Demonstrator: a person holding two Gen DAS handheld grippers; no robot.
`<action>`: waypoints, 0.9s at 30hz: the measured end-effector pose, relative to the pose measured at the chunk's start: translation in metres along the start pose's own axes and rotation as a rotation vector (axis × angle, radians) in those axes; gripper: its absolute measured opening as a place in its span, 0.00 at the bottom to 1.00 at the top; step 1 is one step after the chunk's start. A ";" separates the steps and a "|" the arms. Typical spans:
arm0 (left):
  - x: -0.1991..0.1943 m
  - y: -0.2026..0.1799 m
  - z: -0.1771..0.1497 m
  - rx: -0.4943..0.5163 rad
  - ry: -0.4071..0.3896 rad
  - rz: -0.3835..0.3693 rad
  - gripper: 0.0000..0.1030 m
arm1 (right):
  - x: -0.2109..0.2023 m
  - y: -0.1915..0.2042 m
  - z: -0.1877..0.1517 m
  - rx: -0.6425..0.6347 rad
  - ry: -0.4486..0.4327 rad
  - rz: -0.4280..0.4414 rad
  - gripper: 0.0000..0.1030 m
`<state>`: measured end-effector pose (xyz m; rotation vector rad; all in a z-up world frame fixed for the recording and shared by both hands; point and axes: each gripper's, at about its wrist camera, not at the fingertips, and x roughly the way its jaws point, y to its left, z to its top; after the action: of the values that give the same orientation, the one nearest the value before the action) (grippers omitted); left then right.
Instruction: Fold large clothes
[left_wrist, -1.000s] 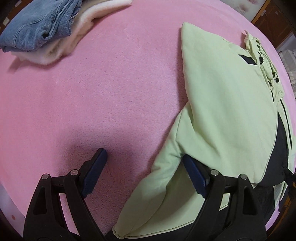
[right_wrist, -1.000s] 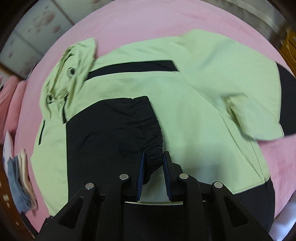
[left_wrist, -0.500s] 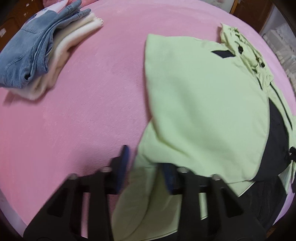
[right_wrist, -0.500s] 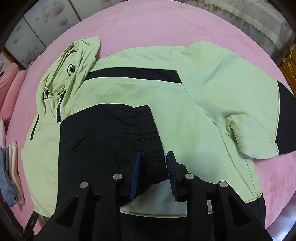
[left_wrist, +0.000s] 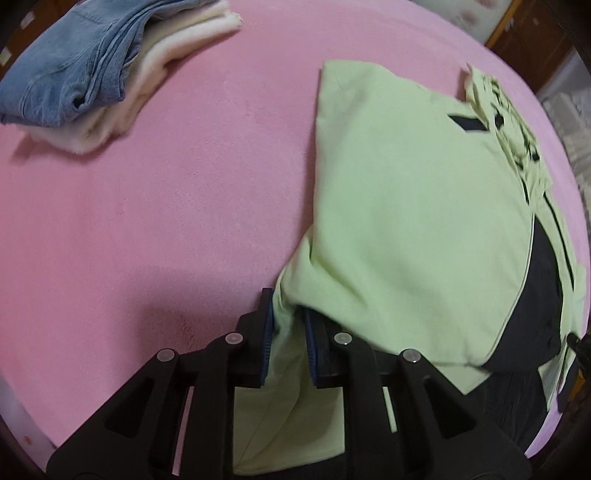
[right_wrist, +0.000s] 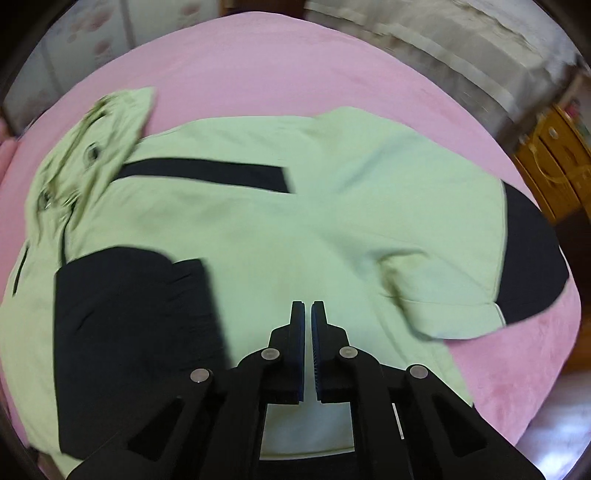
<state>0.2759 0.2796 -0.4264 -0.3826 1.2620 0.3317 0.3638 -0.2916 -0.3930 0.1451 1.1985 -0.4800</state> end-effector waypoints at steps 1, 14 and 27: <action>-0.004 -0.006 0.000 0.018 0.004 0.014 0.13 | 0.001 -0.006 0.000 0.034 0.014 0.039 0.04; -0.045 -0.041 0.016 0.044 -0.042 -0.066 0.14 | -0.021 0.171 -0.098 -0.265 0.420 0.924 0.04; 0.026 -0.079 0.022 0.186 0.068 0.197 0.14 | 0.007 0.047 -0.068 -0.032 0.137 0.388 0.00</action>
<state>0.3372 0.2203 -0.4377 -0.1108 1.3889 0.3673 0.3280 -0.2271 -0.4310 0.3795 1.2742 -0.1119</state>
